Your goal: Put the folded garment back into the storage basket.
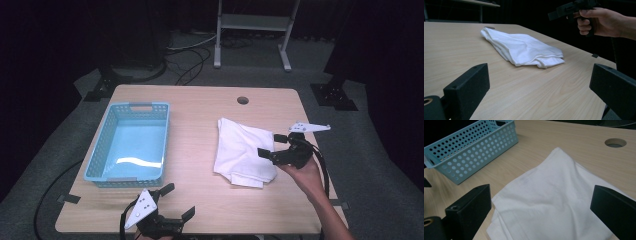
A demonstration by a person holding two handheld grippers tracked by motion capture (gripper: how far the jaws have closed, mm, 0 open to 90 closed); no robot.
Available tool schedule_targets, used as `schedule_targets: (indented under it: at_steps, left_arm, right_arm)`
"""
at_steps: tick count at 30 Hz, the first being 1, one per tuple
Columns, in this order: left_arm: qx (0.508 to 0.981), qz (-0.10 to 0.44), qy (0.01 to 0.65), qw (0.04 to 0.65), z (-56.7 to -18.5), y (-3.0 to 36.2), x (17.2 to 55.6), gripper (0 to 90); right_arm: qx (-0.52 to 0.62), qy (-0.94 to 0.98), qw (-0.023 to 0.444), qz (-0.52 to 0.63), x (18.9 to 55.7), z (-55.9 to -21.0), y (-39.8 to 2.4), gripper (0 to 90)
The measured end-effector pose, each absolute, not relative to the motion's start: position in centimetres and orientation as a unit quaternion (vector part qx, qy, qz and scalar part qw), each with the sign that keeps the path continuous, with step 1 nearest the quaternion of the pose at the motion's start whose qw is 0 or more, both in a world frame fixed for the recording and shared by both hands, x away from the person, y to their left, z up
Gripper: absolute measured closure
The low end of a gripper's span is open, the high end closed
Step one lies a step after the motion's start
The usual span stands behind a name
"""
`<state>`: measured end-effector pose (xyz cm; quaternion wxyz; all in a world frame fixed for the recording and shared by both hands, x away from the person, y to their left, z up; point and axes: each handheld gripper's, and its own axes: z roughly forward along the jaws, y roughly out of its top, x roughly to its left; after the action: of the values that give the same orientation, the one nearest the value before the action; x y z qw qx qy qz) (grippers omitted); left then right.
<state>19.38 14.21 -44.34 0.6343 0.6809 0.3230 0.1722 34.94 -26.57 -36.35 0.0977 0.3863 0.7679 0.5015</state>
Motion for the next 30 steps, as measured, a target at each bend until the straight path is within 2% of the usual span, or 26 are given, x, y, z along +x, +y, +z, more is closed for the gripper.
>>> schedule_targets:
  at_steps: [30]
  left_arm:
    - [0.678,0.171,0.321,0.639,-44.2,14.2,19.4,2.5]
  right_arm:
    - [0.392,0.804,0.08,0.441,39.4,-35.3,-23.5,3.3]
